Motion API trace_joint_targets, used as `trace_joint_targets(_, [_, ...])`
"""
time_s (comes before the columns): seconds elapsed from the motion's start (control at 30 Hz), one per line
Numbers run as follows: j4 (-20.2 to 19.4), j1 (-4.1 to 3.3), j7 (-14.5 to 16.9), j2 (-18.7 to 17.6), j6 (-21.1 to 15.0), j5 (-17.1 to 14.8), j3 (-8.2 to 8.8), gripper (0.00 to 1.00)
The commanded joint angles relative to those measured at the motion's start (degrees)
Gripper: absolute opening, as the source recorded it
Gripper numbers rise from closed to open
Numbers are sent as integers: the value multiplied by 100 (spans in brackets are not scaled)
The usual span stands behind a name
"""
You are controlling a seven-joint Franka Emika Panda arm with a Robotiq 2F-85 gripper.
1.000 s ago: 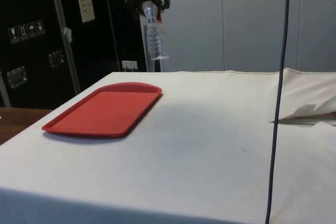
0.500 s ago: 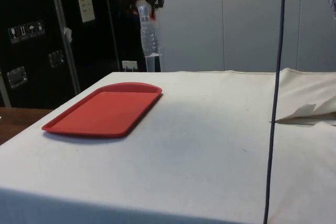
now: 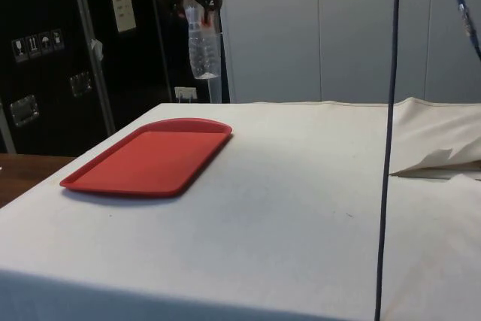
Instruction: Place the bottle upright on the tray.
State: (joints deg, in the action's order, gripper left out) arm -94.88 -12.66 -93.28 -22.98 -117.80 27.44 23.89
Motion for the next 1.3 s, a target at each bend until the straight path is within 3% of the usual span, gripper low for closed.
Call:
trace_joint_targets(0.0, [63,-29,-149,-52,-52,74,11,33])
trace_joint_targets(0.23, [212,-80,-516,-166,-29,298,-80,33])
trace_joint_targets(0.27, [178,-46,-424,-132,0,269,-97,33])
trace_joint_targets(0.3, [229,-86,-556,-178,-29,327,-97,33])
trace_joint_targets(0.53, [441,-109,-900,-378,0,556,-246,33])
trace_joint_targets(0.57, [390,-80,-814,-332,6,516,-252,33])
trace_joint_targets(0.6, [441,-109,-900,-378,0,556,-246,33])
trace_joint_targets(0.87, [653,-69,-1071,-659,-92,533,-304,33])
trace_joint_targets(0.9, [630,-92,-1037,-625,-11,567,-292,33])
trace_joint_targets(1.0, [676,-52,-1100,-716,-143,510,-309,33])
trace_joint_targets(1.13, [705,-46,-1157,-796,-229,510,-309,33])
trace_joint_targets(1.17, [659,-74,-1140,-751,-160,556,-292,33])
trace_joint_targets(1.27, [773,-52,-1232,-894,-281,527,-304,33])
